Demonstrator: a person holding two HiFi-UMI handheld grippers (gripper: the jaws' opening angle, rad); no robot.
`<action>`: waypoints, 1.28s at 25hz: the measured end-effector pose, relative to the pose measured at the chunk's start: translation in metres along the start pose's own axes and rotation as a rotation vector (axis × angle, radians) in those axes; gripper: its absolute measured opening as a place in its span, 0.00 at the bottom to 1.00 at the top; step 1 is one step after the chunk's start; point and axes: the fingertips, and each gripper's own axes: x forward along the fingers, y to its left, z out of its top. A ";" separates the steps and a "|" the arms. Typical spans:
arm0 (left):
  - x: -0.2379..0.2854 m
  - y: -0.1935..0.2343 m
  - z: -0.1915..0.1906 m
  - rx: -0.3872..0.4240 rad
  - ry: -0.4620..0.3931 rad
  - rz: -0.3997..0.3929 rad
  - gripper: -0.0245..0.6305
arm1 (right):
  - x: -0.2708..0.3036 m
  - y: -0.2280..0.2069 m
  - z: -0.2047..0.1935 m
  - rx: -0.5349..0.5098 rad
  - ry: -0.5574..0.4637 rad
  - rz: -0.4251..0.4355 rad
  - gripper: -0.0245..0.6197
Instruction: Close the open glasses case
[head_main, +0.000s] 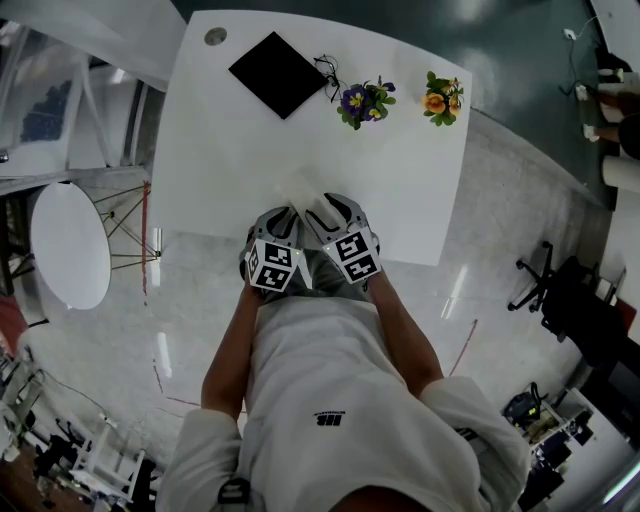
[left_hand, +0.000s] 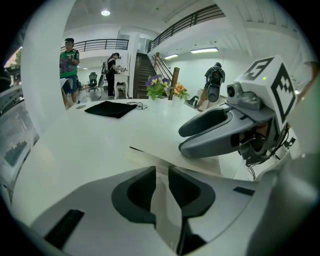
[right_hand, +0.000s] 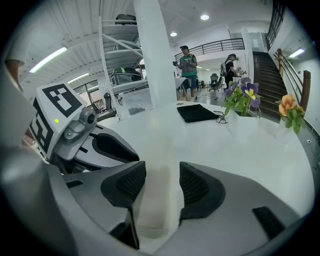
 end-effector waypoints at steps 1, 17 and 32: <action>0.000 0.001 0.000 0.000 -0.001 -0.002 0.18 | 0.001 0.001 -0.001 0.000 0.002 -0.002 0.34; -0.008 0.010 0.007 0.048 -0.028 -0.050 0.19 | 0.002 0.000 -0.003 0.017 -0.004 -0.088 0.40; -0.054 0.031 0.080 0.098 -0.216 -0.048 0.20 | -0.055 -0.009 0.069 0.030 -0.205 -0.236 0.39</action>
